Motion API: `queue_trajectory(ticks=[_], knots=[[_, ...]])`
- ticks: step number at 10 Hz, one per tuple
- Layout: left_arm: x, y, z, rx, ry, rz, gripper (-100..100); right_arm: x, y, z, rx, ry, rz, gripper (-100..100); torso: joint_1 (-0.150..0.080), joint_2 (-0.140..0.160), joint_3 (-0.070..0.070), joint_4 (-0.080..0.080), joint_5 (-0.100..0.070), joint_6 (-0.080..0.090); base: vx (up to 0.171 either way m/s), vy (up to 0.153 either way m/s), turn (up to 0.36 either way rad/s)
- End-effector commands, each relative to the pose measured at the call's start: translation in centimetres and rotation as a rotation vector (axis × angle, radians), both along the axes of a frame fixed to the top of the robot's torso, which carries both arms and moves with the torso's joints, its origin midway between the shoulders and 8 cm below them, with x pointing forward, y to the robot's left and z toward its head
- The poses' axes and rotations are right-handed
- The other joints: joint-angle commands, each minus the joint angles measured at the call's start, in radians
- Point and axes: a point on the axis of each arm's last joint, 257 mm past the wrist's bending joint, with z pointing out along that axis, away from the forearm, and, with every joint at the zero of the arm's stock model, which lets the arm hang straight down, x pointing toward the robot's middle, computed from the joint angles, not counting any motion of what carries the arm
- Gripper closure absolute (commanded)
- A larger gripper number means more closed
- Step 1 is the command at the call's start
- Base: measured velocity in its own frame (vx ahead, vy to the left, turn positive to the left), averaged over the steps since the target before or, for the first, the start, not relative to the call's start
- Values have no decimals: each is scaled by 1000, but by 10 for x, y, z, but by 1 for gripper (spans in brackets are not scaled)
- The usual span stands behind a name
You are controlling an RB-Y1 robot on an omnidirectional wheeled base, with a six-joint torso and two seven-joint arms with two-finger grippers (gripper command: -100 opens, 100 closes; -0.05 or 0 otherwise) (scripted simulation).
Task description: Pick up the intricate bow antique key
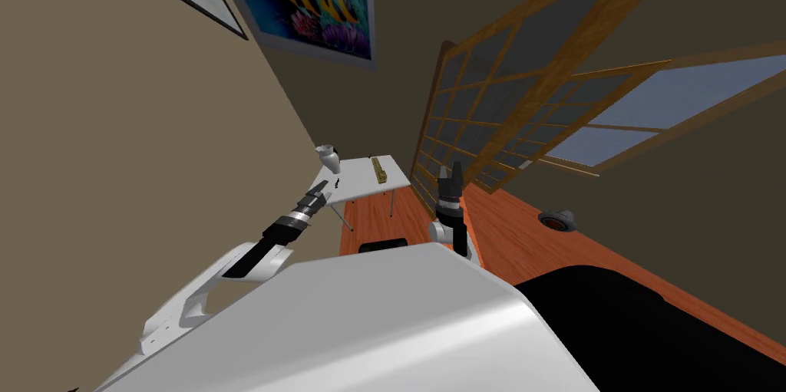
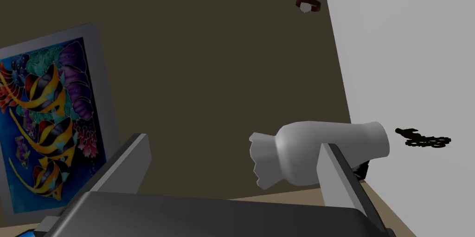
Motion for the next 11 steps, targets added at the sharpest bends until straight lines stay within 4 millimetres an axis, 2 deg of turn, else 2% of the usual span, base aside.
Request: queue_trajectory(ticks=[1, 2, 3, 4, 5, 6, 7, 8, 9, 10, 11], knots=[[0, 8, -24, 16, 77, 4, -100, 0, 0, 0, 0, 0, 0, 0, 0, 0, 0, 0, 0, 0, -12, -6, -247], [0, 9, -24, 25, 79, 0, -100, 0, 0, 0, 0, 0, 0, 0, 0, 0, 0, 0, 0, 1, -12, 7, -112], [-1, 17, -45, 35, 147, 8, -100, 0, 0, 0, 0, 0, 0, 0, 1, 0, 0, 0, 0, 0, -4, -9, -199], [-1, 18, -45, 46, 149, 3, -100, 0, 0, 0, 0, 0, 0, 0, 2, -1, -1, -1, -2, 2, -18, -11, -109], [-4, 28, -65, 57, 216, 14, -100, 0, 0, 0, 0, 0, 0, 0, 5, -2, -2, -1, -2, 2, -14, -20, -220], [-4, 29, -65, 69, 218, 9, -100, 0, 0, 0, 0, 0, 0, 0, 9, -4, -3, -2, -3, 4, -5, -3, -129], [-7, 39, -85, 79, 285, 24, -100, 0, 0, 0, 0, 0, 0, 0, 12, -5, -4, -3, -3, 4, -7, -10, -184], [-7, 41, -84, 95, 287, 18, -100, 0, 0, 0, 0, 0, 0, 0, 16, -6, -5, -3, -5, 6, -11, 0, -142], [-12, 53, -103, 112, 352, 33, -100, 0, 0, 0, 0, 0, 0, 0, 19, -7, -5, -4, -5, 6, -11, 0, -234], [-12, 55, -102, 124, 354, 28, -100, 0, 0, 0, 0, 0, 0, 0, 21, -7, -6, -4, -5, 7, -7, 6, -133], [-17, 67, -119, 133, 414, 48, -100, 0, 0, 0, 0, 0, 0, 0, 23, -8, -6, -4, -5, 7, -5, -3, -193]])
